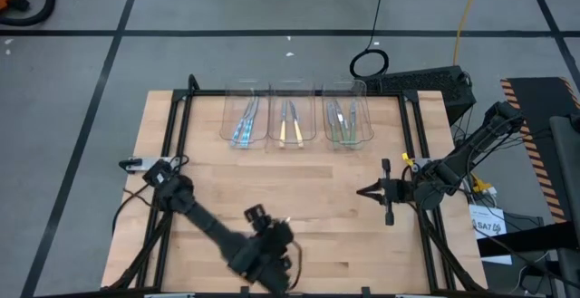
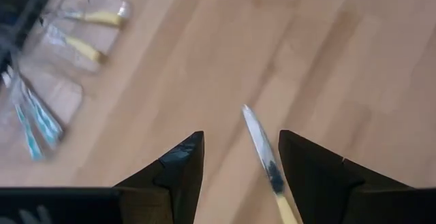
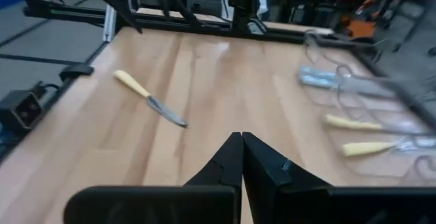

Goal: Sort silverware by color (type)
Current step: Put the yellow knife into the middle transparent bin

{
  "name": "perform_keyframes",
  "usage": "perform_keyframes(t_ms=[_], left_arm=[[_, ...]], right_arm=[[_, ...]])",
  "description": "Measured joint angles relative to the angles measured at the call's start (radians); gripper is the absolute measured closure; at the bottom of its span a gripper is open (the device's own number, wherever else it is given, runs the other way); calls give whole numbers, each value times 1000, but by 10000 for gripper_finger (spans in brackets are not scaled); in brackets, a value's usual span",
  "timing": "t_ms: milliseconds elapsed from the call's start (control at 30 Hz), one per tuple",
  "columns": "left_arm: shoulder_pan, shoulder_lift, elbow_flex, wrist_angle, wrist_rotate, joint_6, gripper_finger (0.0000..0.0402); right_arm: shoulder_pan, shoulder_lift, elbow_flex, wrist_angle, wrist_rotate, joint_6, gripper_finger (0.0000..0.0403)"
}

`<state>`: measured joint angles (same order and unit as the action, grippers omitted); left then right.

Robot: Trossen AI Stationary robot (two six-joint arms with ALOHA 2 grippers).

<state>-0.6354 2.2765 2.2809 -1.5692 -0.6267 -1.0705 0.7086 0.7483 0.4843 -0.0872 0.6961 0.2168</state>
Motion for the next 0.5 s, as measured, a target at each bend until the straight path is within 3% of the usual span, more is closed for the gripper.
perform_keyframes(t_ms=[300,500], left_arm=[[-137,1,-170,11,65,-286,204],[-188,1,-215,123,103,-392,204]], right_arm=[[0,37,0,1,-21,135,401],[0,136,0,16,-21,193,401]])
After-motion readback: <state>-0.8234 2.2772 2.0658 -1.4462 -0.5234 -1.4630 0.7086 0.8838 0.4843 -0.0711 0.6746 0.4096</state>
